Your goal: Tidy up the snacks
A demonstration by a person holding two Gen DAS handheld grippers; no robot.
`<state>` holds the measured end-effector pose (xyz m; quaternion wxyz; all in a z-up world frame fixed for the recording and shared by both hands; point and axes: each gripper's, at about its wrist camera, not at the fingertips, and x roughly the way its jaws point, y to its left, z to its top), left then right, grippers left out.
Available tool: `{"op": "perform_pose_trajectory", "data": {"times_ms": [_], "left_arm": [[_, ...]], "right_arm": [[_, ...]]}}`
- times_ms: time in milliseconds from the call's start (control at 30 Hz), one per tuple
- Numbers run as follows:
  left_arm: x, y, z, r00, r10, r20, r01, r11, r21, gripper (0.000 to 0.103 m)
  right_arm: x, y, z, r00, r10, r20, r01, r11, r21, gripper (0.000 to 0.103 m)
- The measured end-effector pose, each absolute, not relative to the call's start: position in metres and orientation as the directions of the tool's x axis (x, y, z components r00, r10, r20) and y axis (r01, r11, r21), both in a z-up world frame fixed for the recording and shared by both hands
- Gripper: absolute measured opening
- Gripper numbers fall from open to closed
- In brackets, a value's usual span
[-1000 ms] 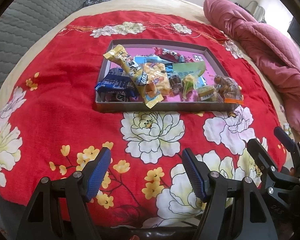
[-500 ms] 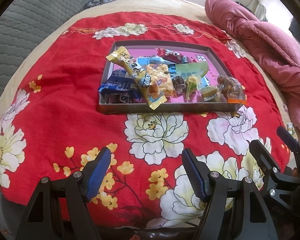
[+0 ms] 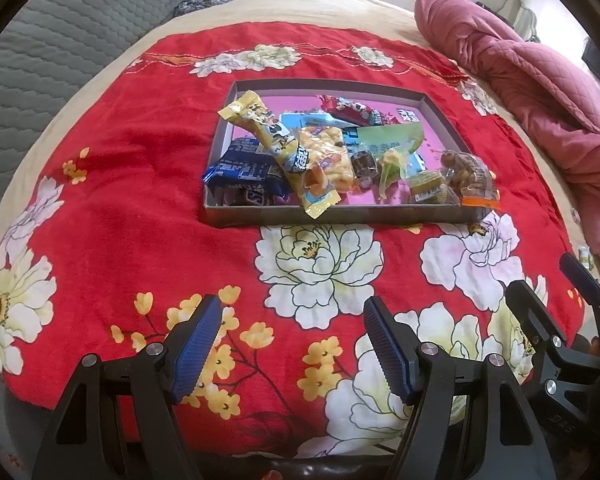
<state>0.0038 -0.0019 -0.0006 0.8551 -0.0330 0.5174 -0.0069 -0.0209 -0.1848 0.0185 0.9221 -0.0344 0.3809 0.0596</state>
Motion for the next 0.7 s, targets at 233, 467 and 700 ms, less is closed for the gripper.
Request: {"op": "perform_pose_trajectory", "data": {"times_ms": [233,467,700], "left_arm": [[0.0041,-0.0009,-0.0012,0.464,-0.037,-0.885,-0.029,0.998,-0.057,0.075],[0.0042,-0.0002,-0.0029,0.456,-0.035,-0.889,-0.032,0.998,-0.056,0.075],[0.0047,-0.0002,-0.0044,0.452,-0.026,-0.892,-0.038,0.998,-0.048,0.075]], "right_arm": [[-0.0207,-0.1850,0.0181,0.703,0.084,-0.706,-0.135,0.991,-0.018,0.098],[-0.0208,-0.1853,0.0186,0.703,0.084,-0.706,-0.136,0.991,-0.017,0.098],[-0.0193,-0.1835,0.0190,0.703,0.088,-0.705,-0.138,0.990,-0.015,0.098]]}}
